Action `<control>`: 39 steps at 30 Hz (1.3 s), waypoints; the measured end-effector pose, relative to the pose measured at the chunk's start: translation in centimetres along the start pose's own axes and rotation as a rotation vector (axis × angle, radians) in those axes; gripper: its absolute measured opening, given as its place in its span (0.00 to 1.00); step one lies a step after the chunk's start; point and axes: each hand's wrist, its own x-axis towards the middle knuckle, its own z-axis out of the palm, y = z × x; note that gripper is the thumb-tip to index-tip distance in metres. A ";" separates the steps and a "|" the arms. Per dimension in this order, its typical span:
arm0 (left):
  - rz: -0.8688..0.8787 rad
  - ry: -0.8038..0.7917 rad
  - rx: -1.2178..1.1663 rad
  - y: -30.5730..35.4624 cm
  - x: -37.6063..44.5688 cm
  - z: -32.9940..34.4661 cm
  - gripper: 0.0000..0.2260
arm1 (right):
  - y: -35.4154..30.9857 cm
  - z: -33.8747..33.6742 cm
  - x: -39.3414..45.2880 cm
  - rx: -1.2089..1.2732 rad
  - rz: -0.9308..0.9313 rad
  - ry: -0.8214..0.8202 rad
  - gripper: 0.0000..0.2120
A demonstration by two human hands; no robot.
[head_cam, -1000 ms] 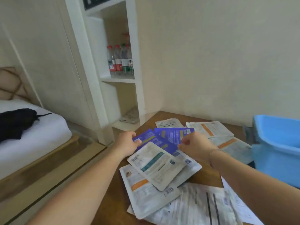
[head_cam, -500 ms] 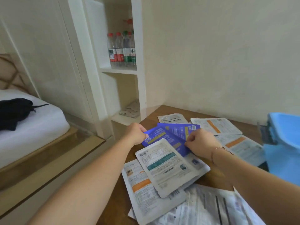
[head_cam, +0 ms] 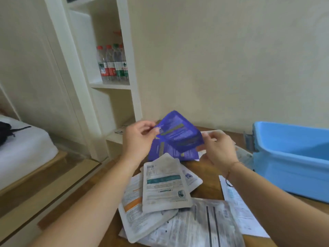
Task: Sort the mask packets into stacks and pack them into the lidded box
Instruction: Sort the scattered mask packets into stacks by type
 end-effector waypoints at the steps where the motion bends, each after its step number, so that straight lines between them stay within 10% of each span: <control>1: 0.040 -0.053 0.020 0.5 -2.3 -0.8 0.10 | -0.1 0.1 -0.2 0.244 0.159 -0.072 0.18; 4: 0.036 -0.301 0.077 0.1 -8.8 -2.8 0.11 | 0.2 0.3 -1.0 0.618 0.482 -0.343 0.24; 7: -0.043 -0.494 0.080 -0.9 -12.8 -3.2 0.10 | 1.3 1.2 -1.6 0.513 0.391 -0.364 0.17; 18: -0.457 -0.225 -0.261 2.6 -12.8 0.7 0.22 | 0.7 -5.9 -7.6 0.567 0.191 -0.288 0.24; 23: -0.438 -0.588 -0.223 6.9 -17.2 6.0 0.23 | 2.5 -17.1 -13.8 -0.051 -0.019 -0.152 0.20; 29: -0.395 -0.905 -0.077 9.6 -23.2 13.4 0.29 | 7.7 -27.8 -19.6 -0.244 0.099 -0.053 0.21; 39: -0.078 -0.973 0.423 9.8 -25.7 17.1 0.32 | 12.7 -29.6 -21.5 -0.495 0.012 -0.006 0.31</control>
